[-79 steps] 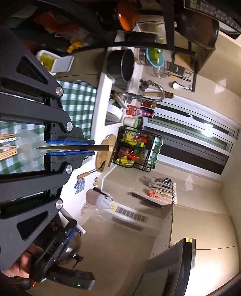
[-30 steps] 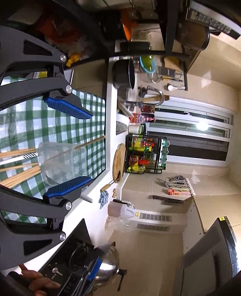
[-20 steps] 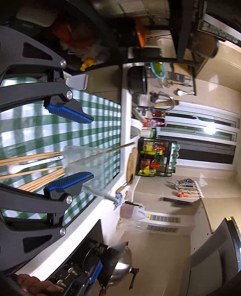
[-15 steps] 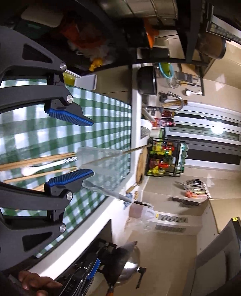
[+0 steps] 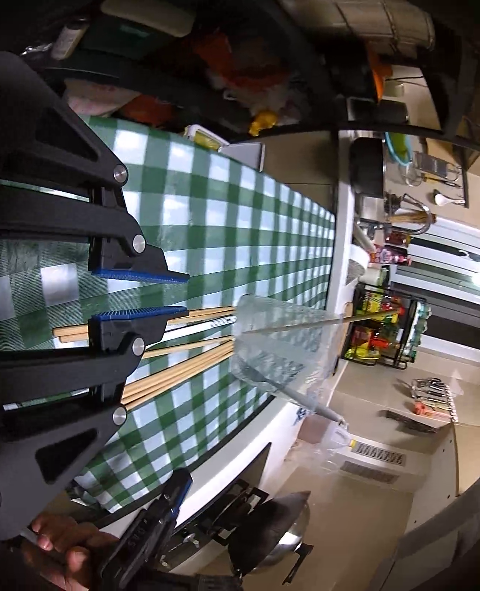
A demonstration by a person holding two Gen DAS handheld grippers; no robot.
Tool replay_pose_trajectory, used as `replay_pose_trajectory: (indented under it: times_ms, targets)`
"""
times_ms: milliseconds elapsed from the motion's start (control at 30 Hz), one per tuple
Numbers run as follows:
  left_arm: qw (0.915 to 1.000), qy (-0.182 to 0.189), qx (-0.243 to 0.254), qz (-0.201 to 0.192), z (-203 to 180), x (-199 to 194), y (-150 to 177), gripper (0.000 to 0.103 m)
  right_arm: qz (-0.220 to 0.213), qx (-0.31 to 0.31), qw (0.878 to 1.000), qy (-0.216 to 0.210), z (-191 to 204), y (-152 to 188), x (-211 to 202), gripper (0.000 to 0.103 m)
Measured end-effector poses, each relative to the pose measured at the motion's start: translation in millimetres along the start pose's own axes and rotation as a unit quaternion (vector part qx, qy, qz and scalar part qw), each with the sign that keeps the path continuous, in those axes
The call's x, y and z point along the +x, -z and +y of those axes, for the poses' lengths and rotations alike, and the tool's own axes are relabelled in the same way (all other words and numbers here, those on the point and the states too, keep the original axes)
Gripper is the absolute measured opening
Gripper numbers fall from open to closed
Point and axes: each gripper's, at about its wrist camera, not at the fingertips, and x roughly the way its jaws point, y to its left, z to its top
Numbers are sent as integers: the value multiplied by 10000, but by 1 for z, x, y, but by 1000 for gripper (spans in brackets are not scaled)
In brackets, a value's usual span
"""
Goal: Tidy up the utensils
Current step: 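Withdraw both open tools from the holder back toward the remaining chopsticks, then grasp a wooden chopstick with the right tool while the left tool grasps another chopstick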
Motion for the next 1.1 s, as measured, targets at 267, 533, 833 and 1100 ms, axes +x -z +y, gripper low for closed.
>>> replay_pose_trajectory:
  times_ms: [267,533,833,1100]
  targets:
    - [9973,198,-370,596,3,22,30,10,843,-153,9962,-144,19,27,32,16]
    - [9946,337,-305,936,-7,34,53,10,1181,-135,9929,-45,22,42,46,17]
    - [9939,266,-10,1066,-16,39,60,9,1282,-319,9912,42,29,46,51,17]
    - [9945,131,168,1029,-19,38,60,9,1273,-431,9908,154,30,47,50,13]
